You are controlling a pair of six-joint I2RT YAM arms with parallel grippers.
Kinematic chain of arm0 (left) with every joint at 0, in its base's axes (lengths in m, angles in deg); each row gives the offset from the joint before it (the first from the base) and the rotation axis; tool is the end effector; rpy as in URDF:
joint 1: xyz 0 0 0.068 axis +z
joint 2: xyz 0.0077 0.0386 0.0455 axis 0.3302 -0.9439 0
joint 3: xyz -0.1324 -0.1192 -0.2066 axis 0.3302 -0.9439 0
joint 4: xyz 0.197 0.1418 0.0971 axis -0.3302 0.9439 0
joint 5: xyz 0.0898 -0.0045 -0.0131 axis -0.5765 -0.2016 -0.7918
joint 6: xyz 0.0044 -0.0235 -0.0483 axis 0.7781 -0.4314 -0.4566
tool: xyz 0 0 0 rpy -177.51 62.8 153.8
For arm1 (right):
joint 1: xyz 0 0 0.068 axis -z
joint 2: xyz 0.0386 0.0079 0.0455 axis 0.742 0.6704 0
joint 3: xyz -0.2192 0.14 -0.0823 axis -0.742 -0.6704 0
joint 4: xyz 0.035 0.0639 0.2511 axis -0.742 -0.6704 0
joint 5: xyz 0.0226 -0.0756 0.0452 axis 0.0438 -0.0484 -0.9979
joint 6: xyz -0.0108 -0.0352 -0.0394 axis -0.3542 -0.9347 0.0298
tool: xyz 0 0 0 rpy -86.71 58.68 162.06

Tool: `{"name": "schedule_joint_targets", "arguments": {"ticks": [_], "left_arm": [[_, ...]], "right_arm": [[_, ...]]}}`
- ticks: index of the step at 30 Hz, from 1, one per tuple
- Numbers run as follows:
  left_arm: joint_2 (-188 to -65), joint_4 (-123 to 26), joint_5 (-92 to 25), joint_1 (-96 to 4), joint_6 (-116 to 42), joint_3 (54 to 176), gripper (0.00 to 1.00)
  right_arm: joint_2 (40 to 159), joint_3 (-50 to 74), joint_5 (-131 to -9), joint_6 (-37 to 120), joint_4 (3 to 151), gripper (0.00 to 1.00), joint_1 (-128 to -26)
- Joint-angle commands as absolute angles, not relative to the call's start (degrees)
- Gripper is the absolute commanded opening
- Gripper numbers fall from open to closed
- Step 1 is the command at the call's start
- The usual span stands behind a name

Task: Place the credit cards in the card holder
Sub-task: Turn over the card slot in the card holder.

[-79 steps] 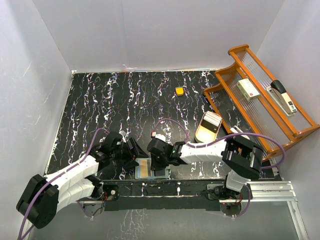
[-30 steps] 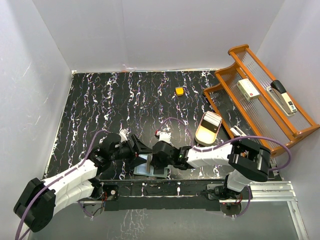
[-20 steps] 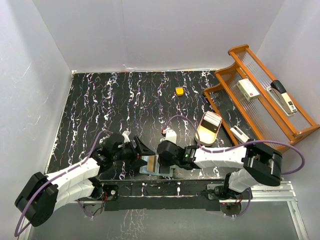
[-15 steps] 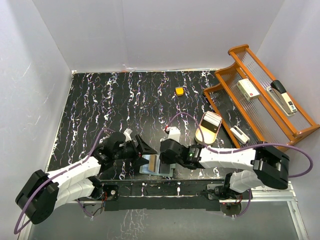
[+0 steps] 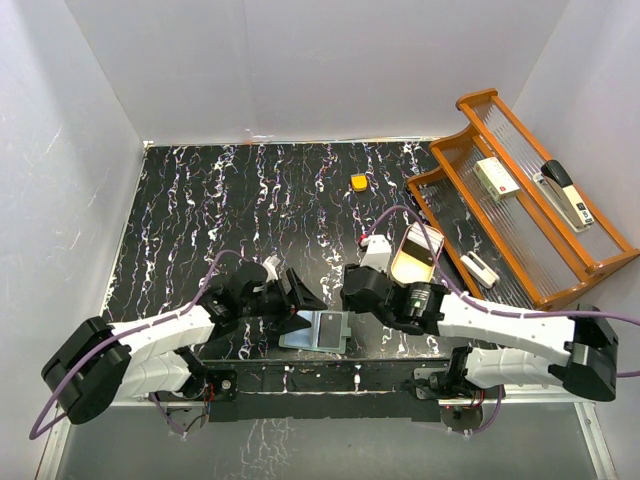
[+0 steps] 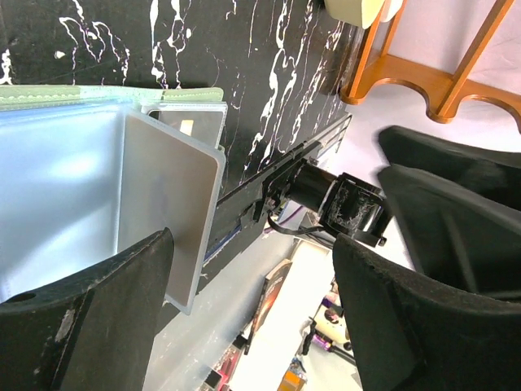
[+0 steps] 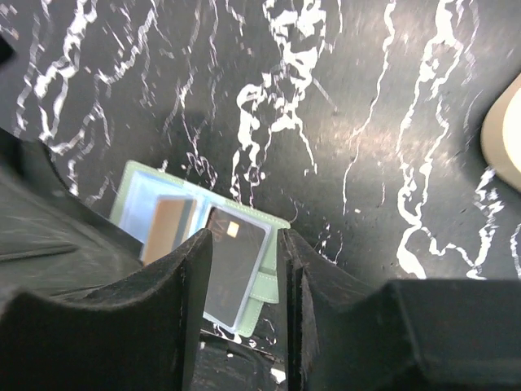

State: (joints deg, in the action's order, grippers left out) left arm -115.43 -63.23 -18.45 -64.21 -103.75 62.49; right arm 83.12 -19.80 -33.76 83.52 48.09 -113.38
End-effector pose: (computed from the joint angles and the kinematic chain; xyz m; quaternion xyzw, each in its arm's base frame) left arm 0.1434 -0.1628 0.1744 -0.1374 0.8321 -0.5293 0.0930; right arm 0.1088 0.1970 0.2380 -0.0488 0.9153 0.1429 0.3734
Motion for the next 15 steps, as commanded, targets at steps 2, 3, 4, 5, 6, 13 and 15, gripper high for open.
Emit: {"name": "schedule_joint_targets", "arguments": {"ticks": [2,3,4,5,6,13,15], "left_arm": [[-116.47,-63.93,-19.03,-65.15,-102.93,65.31,0.78],[-116.74,-63.77,-18.98,-65.22,-102.65,65.43,0.78],[-117.20,-63.79,-18.83,-65.29,-102.58,65.46,0.78],[-117.55,-64.14,-18.65,-65.28,-102.57,65.43,0.78],[-117.94,-64.67,-18.47,-65.39,-102.70,65.33,0.78],[-120.89,-65.89,-18.39,-66.25,-102.21,67.12,0.78],[-121.34,-65.53,-18.59,-66.33,-101.60,67.24,0.78]], "right_arm": [[77.90,-14.53,-26.53,77.87,44.46,0.38,-112.95],[77.50,-14.25,-26.12,76.76,44.43,0.39,-112.95],[77.23,-13.94,-25.48,75.88,44.15,0.40,-112.90],[77.07,-13.57,-24.81,75.16,43.90,0.41,-112.82],[77.11,-13.16,-24.21,74.49,43.53,0.42,-112.82],[78.42,-11.22,-22.67,70.45,43.14,0.46,-112.18],[78.68,-11.25,-22.60,69.17,43.68,0.46,-111.74]]}}
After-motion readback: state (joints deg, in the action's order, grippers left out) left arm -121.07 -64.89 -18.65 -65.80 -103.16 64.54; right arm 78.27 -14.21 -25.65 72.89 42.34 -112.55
